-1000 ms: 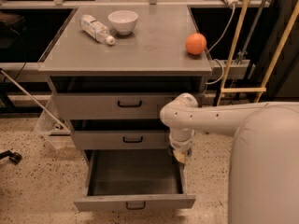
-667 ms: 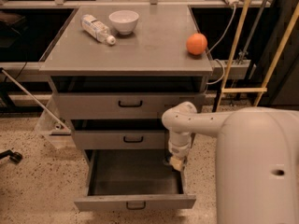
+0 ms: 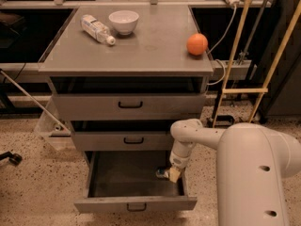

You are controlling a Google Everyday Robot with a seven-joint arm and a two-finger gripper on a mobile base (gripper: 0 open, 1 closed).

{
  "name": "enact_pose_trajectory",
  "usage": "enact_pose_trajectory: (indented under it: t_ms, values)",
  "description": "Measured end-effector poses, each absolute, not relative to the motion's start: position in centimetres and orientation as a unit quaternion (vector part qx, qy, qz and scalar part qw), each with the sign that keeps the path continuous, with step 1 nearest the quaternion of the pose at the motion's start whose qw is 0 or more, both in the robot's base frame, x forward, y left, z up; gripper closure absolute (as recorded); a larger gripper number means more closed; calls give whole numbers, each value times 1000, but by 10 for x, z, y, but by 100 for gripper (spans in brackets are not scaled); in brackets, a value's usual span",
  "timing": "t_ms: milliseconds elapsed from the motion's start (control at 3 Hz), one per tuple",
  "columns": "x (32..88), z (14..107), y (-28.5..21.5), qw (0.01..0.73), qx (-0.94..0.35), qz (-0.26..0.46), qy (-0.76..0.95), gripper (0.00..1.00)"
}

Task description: Place redbull can into bottom drawer

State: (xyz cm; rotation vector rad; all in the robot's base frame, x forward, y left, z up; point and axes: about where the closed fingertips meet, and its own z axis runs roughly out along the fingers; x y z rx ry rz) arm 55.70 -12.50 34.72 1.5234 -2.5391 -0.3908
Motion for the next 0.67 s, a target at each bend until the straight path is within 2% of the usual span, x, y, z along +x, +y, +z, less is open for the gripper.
enact_pose_trajectory:
  t_ms: [333, 667]
  values:
    - [555, 345, -126, 75, 504, -131, -850, 100]
    - [554, 328, -134, 37, 484, -136, -864, 100]
